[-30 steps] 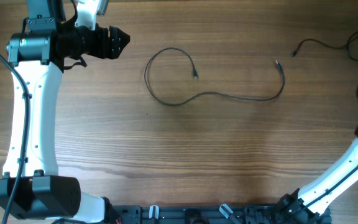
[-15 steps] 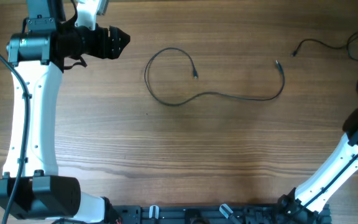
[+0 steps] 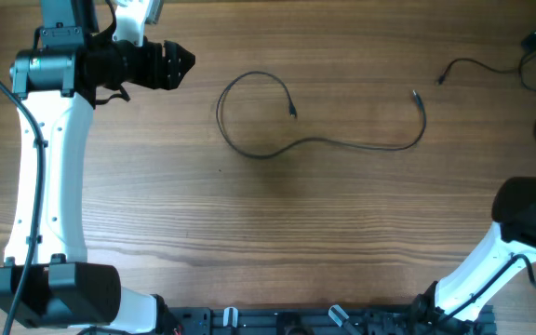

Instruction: Untangle cables

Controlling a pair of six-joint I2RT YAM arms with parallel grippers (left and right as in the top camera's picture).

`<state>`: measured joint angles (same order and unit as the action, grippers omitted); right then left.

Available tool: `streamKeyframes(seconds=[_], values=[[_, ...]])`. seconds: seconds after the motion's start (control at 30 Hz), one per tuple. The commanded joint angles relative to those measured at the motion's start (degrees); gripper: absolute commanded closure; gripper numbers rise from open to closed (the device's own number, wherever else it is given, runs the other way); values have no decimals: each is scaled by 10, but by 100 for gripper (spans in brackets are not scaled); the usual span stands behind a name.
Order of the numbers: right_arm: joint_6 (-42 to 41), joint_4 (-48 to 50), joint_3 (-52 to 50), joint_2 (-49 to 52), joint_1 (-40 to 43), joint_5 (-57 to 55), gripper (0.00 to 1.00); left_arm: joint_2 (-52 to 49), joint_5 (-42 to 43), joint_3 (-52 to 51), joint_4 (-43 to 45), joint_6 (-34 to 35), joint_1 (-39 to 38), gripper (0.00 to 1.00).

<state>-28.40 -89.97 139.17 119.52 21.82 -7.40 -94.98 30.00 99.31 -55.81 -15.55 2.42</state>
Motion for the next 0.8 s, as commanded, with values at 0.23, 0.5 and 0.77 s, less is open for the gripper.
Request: streamKeyframes(seconds=[0.23, 0.5, 0.77], values=[[-24, -22, 3, -35, -122, -22, 8, -5, -1, -1, -21, -7, 0, 21], [-17, -22, 3, -35, -241, -23, 8, -5, -1, -1, -21, -6, 0, 22], [-20, -22, 3, -35, -324, -64, 6, -15, -1, -1, -32, 5, -1, 32]])
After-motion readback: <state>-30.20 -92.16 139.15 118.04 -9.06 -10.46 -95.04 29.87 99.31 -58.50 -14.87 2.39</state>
